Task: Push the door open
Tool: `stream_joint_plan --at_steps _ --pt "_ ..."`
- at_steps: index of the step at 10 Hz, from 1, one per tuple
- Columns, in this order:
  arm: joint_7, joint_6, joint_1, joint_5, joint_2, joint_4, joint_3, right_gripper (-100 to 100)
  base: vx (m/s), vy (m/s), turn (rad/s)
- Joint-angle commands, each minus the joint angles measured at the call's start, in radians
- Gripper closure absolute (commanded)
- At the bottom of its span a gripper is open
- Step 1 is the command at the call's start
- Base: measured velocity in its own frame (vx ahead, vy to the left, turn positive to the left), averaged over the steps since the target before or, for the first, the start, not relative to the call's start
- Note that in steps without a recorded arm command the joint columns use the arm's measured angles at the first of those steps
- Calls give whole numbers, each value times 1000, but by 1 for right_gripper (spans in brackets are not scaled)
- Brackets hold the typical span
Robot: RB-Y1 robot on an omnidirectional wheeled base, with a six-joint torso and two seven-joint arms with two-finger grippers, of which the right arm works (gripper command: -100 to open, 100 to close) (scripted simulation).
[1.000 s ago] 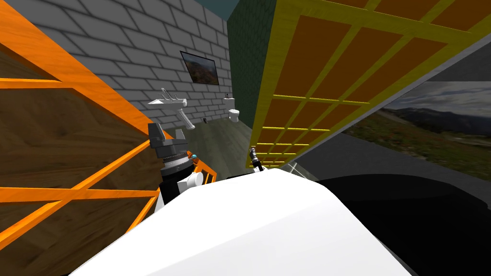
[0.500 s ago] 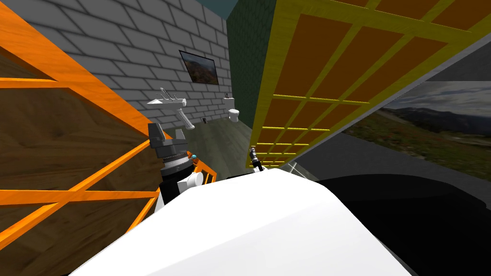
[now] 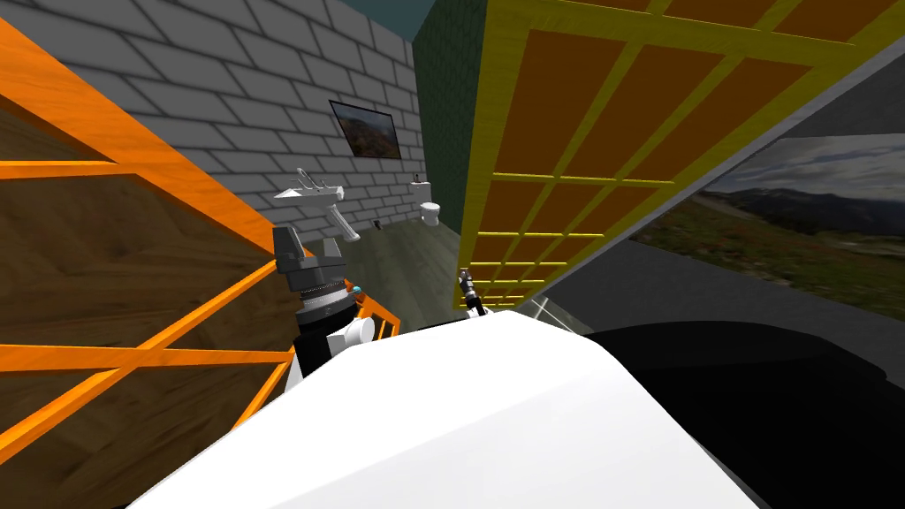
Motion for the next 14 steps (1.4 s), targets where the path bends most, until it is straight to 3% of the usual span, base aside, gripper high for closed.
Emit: stream_joint_plan --at_steps 1,7,8,10,11,13,14 --pt "-35 17 17 -21 -7 -32 5 -100 -48 -18 22" --pt "-190 14 40 -117 -16 -67 26 -100 -44 2 29" --pt "-197 14 40 -117 -16 -67 26 -100 -38 -1 13" --pt "-262 13 50 -162 -17 -83 36 -100 -40 5 34" --pt "-274 13 50 -162 -17 -83 36 -100 -39 4 14" --pt "-338 12 61 -209 -14 -100 47 -100 -48 -2 31" --pt "-354 12 61 -209 -14 -100 47 -100 -43 1 18"
